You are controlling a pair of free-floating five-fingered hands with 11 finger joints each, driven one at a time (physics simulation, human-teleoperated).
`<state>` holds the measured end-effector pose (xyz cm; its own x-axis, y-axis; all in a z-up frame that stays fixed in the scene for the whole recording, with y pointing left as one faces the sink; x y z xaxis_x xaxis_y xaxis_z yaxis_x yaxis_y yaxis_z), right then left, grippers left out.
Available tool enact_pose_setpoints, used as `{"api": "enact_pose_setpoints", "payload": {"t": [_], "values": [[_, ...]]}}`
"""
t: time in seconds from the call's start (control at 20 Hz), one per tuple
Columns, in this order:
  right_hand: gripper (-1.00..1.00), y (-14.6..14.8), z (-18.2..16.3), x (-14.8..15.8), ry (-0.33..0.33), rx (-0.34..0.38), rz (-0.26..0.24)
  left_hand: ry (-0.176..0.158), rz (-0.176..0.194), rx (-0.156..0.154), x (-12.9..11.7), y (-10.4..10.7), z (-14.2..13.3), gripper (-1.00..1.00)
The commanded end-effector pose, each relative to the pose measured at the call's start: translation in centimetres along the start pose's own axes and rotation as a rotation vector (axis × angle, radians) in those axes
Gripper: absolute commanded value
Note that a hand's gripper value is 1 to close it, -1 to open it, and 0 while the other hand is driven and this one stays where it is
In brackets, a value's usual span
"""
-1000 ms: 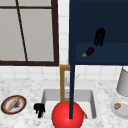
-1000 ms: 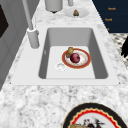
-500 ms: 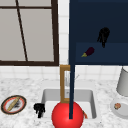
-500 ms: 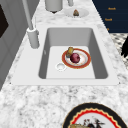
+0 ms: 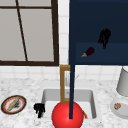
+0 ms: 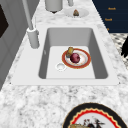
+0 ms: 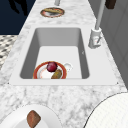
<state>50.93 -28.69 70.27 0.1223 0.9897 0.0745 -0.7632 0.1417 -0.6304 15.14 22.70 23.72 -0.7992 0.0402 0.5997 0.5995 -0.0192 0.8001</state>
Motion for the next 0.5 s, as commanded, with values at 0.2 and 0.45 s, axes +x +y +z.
{"api": "enact_pose_setpoints", "payload": {"t": [0.2,0.45], "values": [[-1.00,2.4,4.6,-1.7,-0.024,-0.121,-0.024,0.000,0.000,0.000,0.0,0.0,0.0,0.00],[-1.00,5.1,7.3,-2.8,-0.030,-0.142,-0.047,0.000,0.000,0.000,0.0,0.0,0.0,0.00]]}}
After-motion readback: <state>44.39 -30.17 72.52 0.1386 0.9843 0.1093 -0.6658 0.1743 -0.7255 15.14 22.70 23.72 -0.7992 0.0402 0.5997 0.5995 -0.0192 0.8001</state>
